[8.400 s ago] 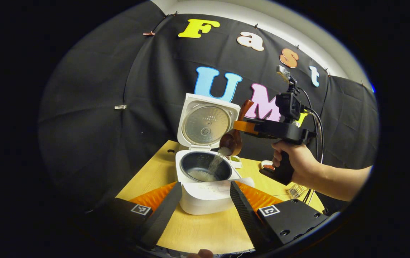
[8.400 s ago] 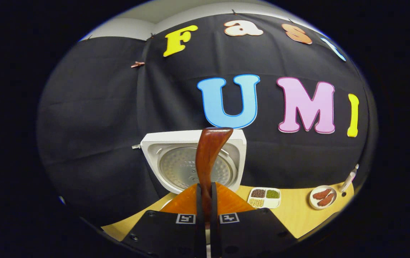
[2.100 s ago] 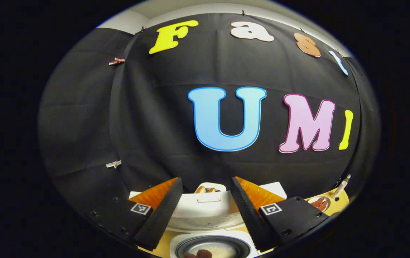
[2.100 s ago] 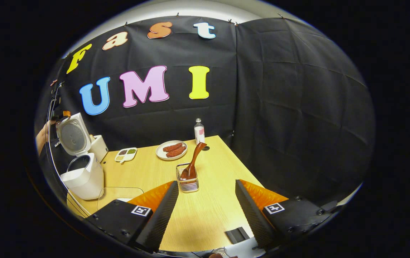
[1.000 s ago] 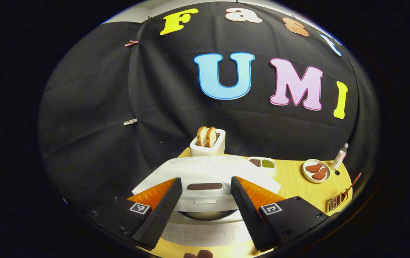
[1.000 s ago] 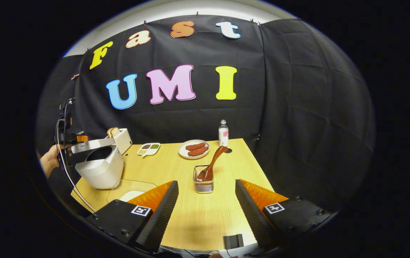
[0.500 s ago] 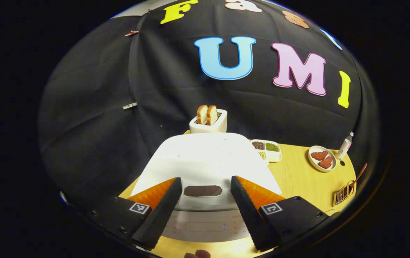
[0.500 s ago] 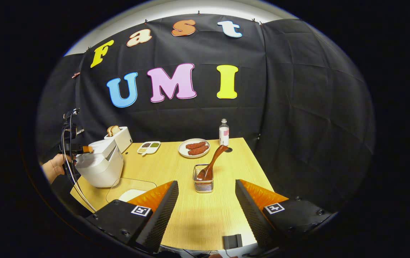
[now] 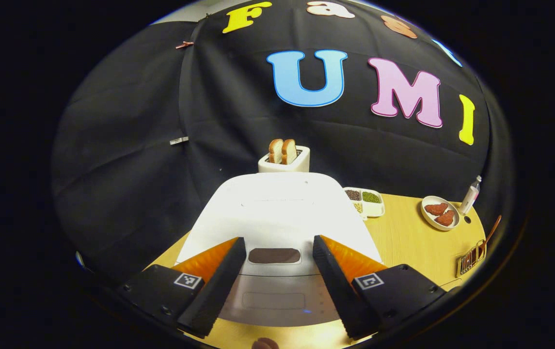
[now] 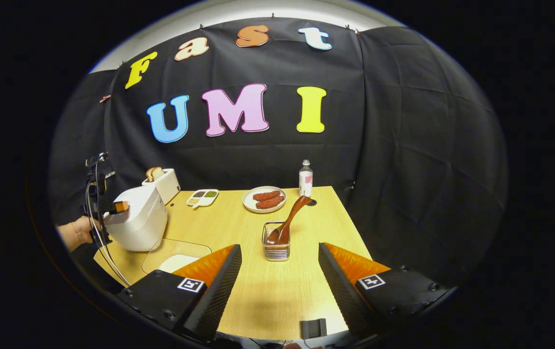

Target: Close the left gripper, press the button to open the rice cooker; take a wooden spoon from the chopstick holder with the right hand, scoop a spoonful of rice and pour it into the rice cooker, then put the wooden spoon back into the chopstick holder.

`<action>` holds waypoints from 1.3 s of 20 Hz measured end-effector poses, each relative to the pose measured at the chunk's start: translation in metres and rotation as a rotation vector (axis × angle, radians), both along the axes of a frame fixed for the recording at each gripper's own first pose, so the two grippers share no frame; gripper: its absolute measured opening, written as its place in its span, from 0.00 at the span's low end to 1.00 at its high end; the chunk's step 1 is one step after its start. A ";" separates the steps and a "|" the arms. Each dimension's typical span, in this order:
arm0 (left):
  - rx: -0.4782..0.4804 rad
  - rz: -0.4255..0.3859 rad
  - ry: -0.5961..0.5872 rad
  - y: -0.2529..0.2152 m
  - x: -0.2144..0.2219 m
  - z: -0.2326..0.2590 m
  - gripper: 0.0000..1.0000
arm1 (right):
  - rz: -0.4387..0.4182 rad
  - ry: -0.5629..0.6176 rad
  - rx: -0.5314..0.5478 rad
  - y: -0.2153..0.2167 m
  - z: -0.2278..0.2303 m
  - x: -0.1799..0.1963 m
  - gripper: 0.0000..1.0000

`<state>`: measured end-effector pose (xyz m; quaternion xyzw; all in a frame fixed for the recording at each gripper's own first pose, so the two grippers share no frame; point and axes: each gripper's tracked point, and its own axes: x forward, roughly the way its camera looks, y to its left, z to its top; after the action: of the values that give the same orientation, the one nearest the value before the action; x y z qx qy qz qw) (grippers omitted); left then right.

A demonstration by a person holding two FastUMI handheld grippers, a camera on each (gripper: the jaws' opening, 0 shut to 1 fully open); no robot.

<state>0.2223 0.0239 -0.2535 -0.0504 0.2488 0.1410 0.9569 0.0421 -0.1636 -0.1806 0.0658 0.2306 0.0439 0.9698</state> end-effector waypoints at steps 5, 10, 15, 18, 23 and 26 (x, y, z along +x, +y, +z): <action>0.010 -0.005 -0.010 0.001 0.002 0.008 0.97 | -0.009 -0.012 0.015 -0.001 0.001 0.004 0.99; 0.001 -0.009 -0.099 0.005 -0.004 0.033 0.93 | 0.000 -0.026 0.011 0.005 0.005 0.006 0.99; 0.036 -0.071 -0.209 -0.008 -0.022 0.083 0.94 | 0.029 -0.094 -0.009 0.020 0.033 0.018 0.99; 0.048 -0.116 -0.272 -0.023 -0.040 0.117 0.93 | 0.041 -0.155 0.003 0.035 0.057 0.028 0.99; 0.034 -0.225 -0.381 -0.056 -0.072 0.174 0.93 | 0.072 -0.244 0.002 0.058 0.094 0.041 0.98; 0.006 -0.271 -0.425 -0.073 -0.093 0.195 0.93 | 0.076 -0.290 0.017 0.068 0.117 0.043 0.98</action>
<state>0.1295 -0.0494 -0.0583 -0.0420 0.0462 -0.0017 0.9980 0.0853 -0.0953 -0.0640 0.0582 0.0903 0.0917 0.9900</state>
